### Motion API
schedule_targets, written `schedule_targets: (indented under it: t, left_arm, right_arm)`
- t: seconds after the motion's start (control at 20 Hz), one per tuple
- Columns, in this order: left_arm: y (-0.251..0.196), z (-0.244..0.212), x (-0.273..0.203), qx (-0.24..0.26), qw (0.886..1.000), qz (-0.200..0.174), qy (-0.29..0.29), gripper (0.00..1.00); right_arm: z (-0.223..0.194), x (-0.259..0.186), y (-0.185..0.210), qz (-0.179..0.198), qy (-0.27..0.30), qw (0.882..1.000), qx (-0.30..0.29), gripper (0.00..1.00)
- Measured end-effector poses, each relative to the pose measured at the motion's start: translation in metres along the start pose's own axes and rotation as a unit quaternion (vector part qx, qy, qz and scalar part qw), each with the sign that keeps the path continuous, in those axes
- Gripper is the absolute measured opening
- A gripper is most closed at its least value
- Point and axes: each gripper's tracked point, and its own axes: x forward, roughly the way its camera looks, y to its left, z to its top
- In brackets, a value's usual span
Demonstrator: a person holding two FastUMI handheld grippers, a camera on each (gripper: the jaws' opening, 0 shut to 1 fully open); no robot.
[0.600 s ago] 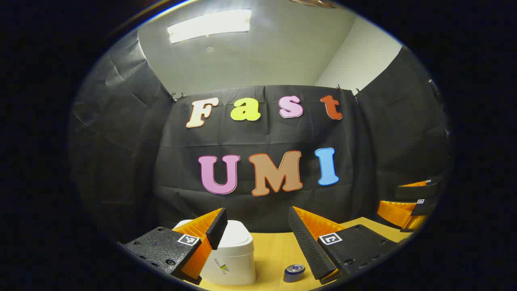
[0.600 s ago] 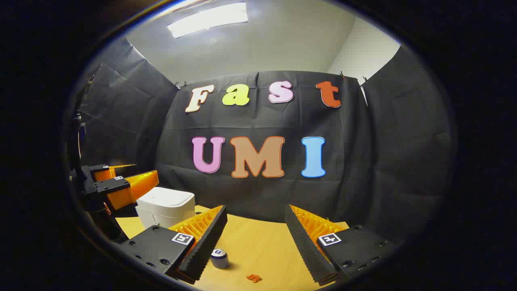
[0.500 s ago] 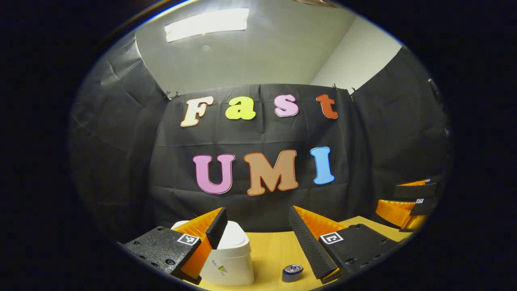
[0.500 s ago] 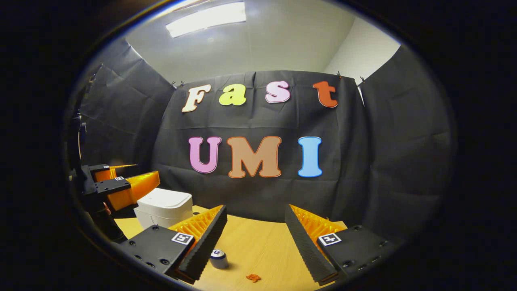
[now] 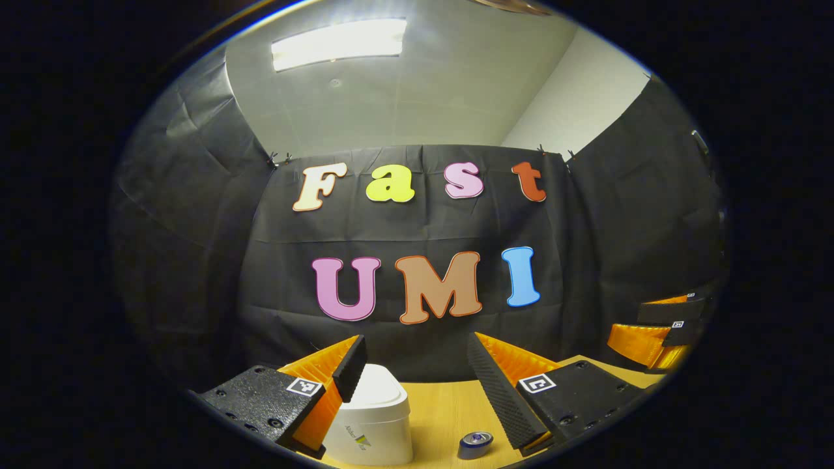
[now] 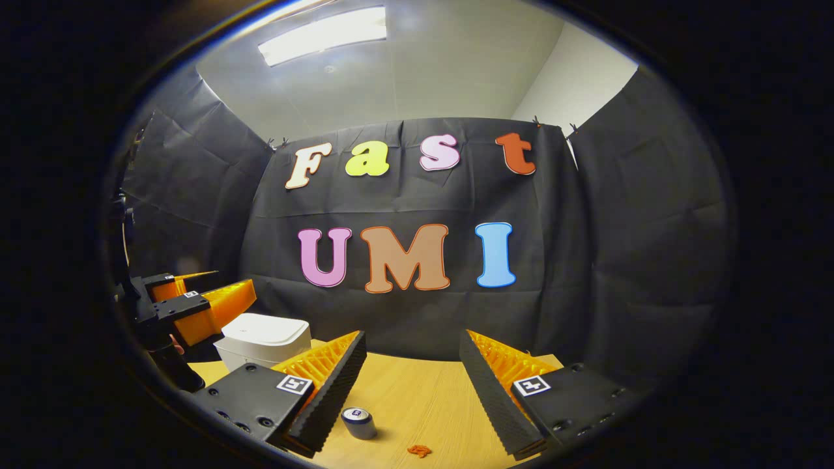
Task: Press the lid of the desktop garbage bin to open it, pick up the crumpled paper on the desktop and throw it into the bin, then pick up the pop can on the desktop and drop it into the bin, and finally close the garbage bin lid.
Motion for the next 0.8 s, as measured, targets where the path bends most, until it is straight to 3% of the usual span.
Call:
schedule_targets:
  t: [0.3,0.45,0.7,0.75,0.8]
  left_arm:
    - [0.0047,-0.0064,-0.0048,0.000,1.000,0.003,0.013,0.93]
    - [0.0046,-0.0085,-0.0069,0.001,1.000,-0.001,0.018,0.97]
    - [0.0030,-0.0093,-0.0054,-0.001,1.000,-0.006,0.022,0.97]
    - [0.0007,-0.0090,-0.0062,-0.003,1.000,-0.010,0.021,0.93]
    - [-0.0006,-0.0085,-0.0060,-0.004,1.000,-0.011,0.020,0.97]
  right_arm:
    - [-0.0034,0.0018,0.0092,0.009,0.004,1.000,0.000,0.96]
    - [-0.0075,0.0057,0.0112,0.011,0.012,1.000,0.005,0.96]
    - [-0.0085,0.0061,0.0112,0.010,0.013,1.000,0.000,0.96]
    - [-0.0079,0.0062,0.0115,0.010,0.013,1.000,0.000,0.96]
    - [-0.0086,0.0060,0.0121,0.011,0.014,1.000,0.000,0.96]
